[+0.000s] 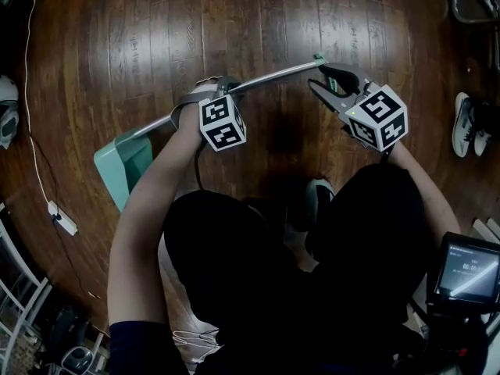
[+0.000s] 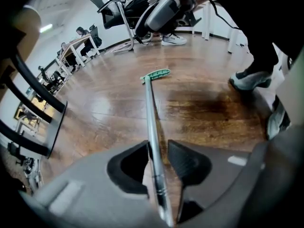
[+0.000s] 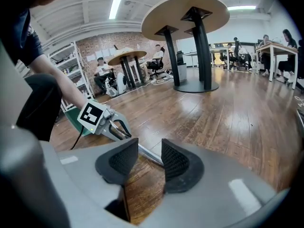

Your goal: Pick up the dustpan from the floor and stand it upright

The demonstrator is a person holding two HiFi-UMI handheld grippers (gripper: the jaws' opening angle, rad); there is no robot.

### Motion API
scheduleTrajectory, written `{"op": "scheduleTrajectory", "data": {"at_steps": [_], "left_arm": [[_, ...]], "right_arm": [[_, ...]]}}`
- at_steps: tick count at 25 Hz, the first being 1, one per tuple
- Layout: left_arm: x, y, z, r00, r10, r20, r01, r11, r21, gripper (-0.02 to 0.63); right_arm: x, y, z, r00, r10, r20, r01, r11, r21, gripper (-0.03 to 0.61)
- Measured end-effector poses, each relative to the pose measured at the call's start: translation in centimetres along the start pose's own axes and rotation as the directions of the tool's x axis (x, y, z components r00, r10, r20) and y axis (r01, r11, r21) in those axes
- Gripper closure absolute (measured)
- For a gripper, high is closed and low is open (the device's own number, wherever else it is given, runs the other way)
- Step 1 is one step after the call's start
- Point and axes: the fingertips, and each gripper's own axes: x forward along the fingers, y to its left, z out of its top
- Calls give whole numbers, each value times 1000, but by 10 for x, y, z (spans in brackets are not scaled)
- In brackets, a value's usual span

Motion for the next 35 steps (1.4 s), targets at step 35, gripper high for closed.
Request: {"op": "scheduleTrajectory", "data": {"at_steps": [35], "left_arm": [[-105,77,-3,980,199,12,-191,956,-221,534]], "right_arm": [[10,52,111,959,244,141,-274,923,268,486]]}}
